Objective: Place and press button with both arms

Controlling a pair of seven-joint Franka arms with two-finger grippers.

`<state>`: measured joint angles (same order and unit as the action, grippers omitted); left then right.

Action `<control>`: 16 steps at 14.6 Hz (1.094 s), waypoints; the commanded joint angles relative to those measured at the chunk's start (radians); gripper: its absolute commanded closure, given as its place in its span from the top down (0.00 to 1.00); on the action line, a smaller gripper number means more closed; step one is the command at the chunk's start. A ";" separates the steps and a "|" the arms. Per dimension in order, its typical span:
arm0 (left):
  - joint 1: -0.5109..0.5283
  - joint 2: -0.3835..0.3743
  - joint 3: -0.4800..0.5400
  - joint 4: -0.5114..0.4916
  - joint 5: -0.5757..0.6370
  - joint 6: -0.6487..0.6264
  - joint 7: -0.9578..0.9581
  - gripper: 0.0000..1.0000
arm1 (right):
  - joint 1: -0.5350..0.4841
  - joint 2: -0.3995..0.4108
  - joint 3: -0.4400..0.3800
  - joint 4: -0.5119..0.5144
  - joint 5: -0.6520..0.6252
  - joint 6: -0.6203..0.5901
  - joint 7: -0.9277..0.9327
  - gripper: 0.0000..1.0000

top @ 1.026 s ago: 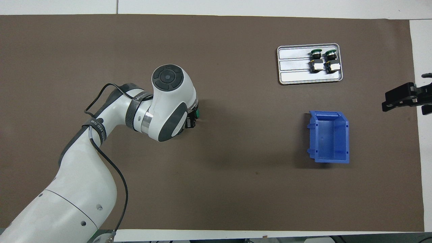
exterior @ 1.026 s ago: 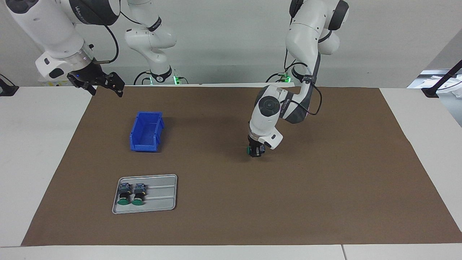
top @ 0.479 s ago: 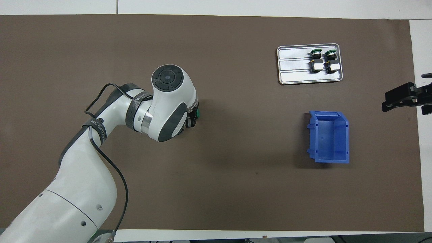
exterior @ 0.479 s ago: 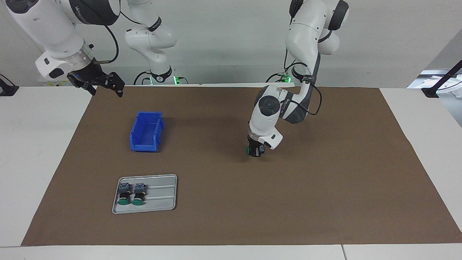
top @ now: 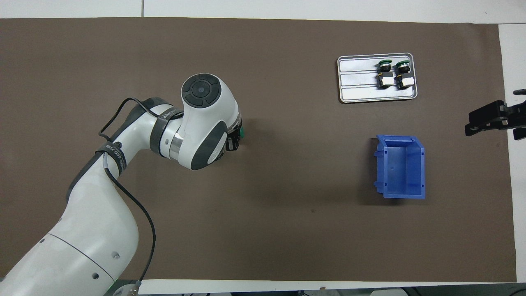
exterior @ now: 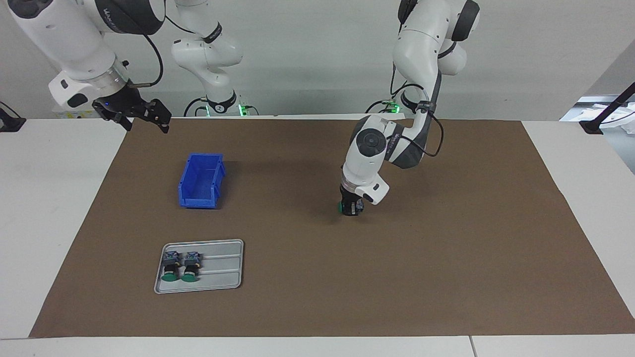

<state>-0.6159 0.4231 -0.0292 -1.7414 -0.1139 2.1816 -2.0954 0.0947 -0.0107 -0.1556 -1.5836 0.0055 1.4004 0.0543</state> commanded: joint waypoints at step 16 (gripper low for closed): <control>0.119 -0.138 0.003 -0.131 -0.624 0.090 0.512 0.10 | -0.007 -0.021 0.004 -0.027 -0.004 0.014 -0.013 0.99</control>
<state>-0.5017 0.3238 -0.0240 -1.8094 -0.6611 2.2185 -1.6405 0.0947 -0.0108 -0.1556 -1.5836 0.0055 1.4004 0.0543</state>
